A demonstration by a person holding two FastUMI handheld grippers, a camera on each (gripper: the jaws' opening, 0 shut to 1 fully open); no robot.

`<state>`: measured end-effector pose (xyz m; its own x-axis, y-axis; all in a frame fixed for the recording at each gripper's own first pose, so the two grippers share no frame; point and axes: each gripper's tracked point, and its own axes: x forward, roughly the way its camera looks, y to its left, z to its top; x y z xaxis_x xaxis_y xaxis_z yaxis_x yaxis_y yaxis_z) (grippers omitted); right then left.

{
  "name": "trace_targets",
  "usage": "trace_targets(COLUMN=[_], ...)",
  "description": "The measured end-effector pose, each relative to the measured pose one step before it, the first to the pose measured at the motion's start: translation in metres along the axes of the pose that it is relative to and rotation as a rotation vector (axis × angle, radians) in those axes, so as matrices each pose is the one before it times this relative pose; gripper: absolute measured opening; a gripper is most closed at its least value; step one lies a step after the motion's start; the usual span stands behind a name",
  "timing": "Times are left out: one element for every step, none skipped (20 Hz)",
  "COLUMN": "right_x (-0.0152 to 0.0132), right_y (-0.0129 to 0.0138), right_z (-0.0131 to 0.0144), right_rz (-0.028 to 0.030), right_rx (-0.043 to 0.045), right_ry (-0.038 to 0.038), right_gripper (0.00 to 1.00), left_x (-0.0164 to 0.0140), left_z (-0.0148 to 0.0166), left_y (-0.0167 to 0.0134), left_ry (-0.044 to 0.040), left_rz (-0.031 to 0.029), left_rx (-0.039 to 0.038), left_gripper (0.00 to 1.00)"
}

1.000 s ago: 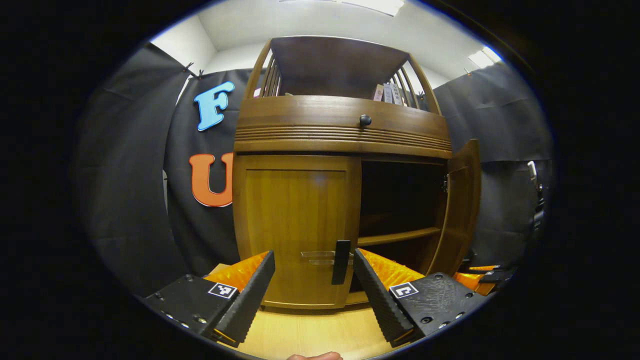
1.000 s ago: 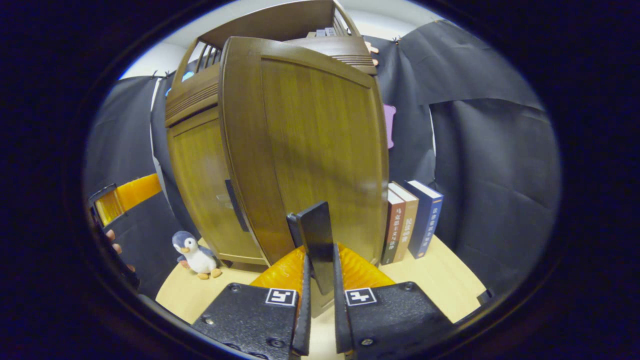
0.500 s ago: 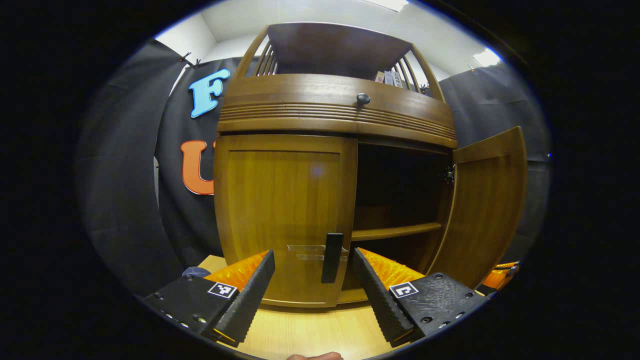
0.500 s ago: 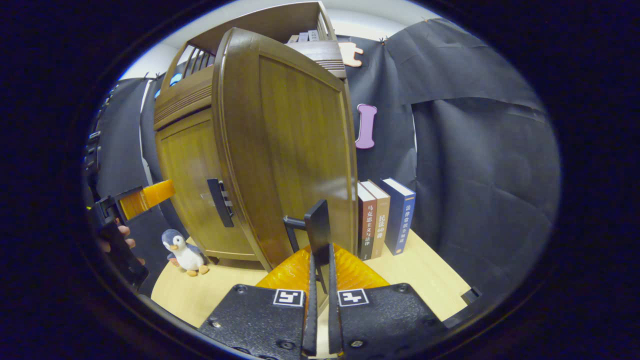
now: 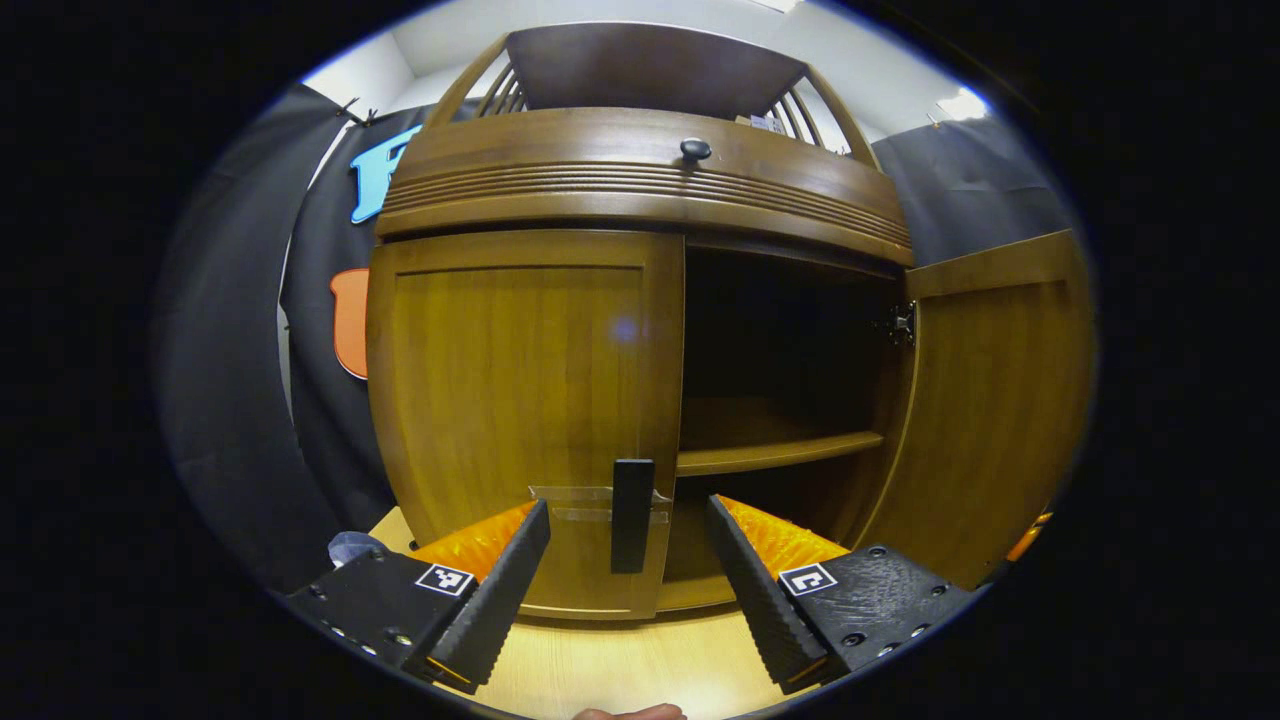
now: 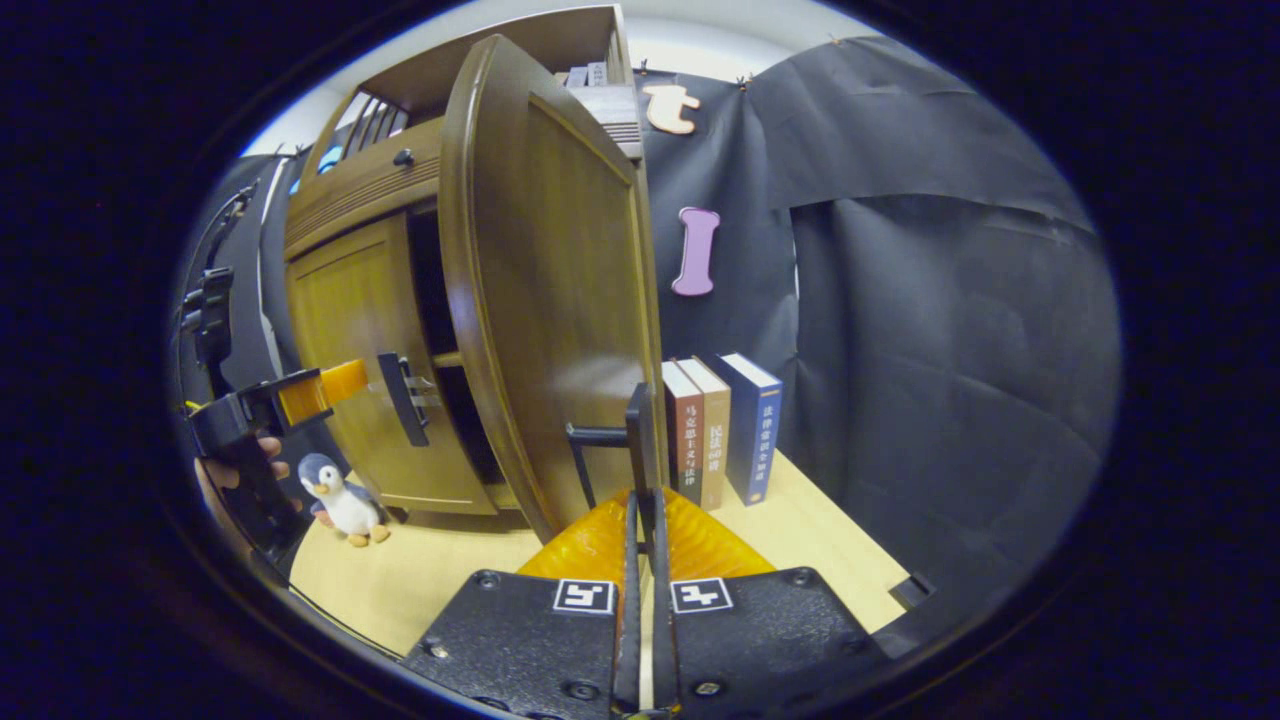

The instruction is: Open the right door of the double-door shoe cabinet with the right hand, and open the left door with the left hand.

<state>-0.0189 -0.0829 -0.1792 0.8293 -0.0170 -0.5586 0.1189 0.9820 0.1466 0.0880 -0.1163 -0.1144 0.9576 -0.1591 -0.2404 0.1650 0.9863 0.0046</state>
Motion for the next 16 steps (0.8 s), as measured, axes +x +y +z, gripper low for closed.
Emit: trace_targets(right_x=[-0.00036, 0.00067, 0.00034, 0.00068, -0.0014, -0.00145, -0.00217, 0.00247, -0.00073, -0.00251, -0.00146, -0.00205, -0.00253, -0.00192, -0.00264, -0.00223], right_y=[-0.00575, -0.00631, -0.00625, -0.00798, -0.00522, -0.00787, -0.00703, -0.00952, -0.00749, -0.0092, -0.00845, -0.00675, -0.00247, -0.00307, -0.00251, -0.00243], right_z=[0.00082, -0.00078, 0.00053, 0.0009, 0.00079, 0.00211, 0.00254, 0.0001, 0.00054, -0.00022, 0.00049, 0.00052, 0.00058, -0.00116, 0.00019, 0.00037], right_rz=[-0.01449, -0.01446, -0.01336, -0.01335, -0.01365, -0.01339, -0.00762, -0.02282, -0.01471, -0.01921, -0.01694, -0.00779, 0.00644, -0.0065, -0.00368, -0.00536], right_rx=[0.00611, 0.00465, 0.00356, 0.00177, 0.00334, 0.00589, 0.00766, 0.0093, 0.01092, 0.01289, 0.01566, 0.01622, 0.01591, 0.00799, 0.00267, 0.00174], right_ry=[-0.00172, -0.00185, -0.00176, 0.00034, -0.00293, -0.00304, -0.00308, -0.00153, 0.0007, 0.00245, -0.00142, -0.00083, 0.00181, -0.00043, -0.00415, -0.00565], right_gripper=[0.08, 0.08, 0.08, 0.08, 0.08, 0.08, 0.08, 0.05, 0.04, 0.04, 0.0, 0.04, 0.04, 0.04, 0.0, 0.04], left_x=[0.00513, 0.00653, 0.00476, 0.0055, 0.00504, 0.00509, 0.00536, 0.00463, 0.00454, 0.00483, 0.00334, 0.00353, 0.00308, 0.00269, 0.00309, 0.00185], left_z=[-0.00213, -0.00283, -0.00225, -0.00422, -0.00349, -0.00304, -0.00321, -0.00285, -0.0042, -0.00307, -0.0018, 0.0006, -0.00281, -0.00199, -0.0027, -0.00025], left_y=[-0.00189, 0.00017, 0.00055, -0.00028, -0.00005, 0.0003, -0.00084, -0.00005, -0.00023, 0.0011, 0.00115, 0.00033, -0.00056, 0.00079, 0.00085, 0.00031], left_ry=[0.00235, 0.00525, 0.00693, 0.01038, 0.00906, 0.01154, 0.01057, 0.0135, 0.01126, 0.00969, 0.00622, 0.00272, 0.01217, 0.00687, 0.0034, -0.00117], left_rz=[0.00139, 0.00437, 0.00155, 0.00222, -0.00006, 0.00389, 0.00213, 0.00377, 0.00116, 0.00243, 0.00293, 0.00087, -0.00169, 0.0031, 0.00485, 0.00187], left_rx=[0.00086, 0.00103, 0.00033, -0.00163, -0.00132, 0.00018, 0.0001, -0.00023, -0.00234, -0.00171, -0.00091, 0.00223, 0.002, 0.00083, 0.00063, 0.00094], left_gripper=[0.95, 0.95, 0.95, 0.95, 0.95, 0.95, 0.95, 0.95, 0.95, 0.95, 0.95, 0.95, 0.95, 0.95, 0.95, 0.95])
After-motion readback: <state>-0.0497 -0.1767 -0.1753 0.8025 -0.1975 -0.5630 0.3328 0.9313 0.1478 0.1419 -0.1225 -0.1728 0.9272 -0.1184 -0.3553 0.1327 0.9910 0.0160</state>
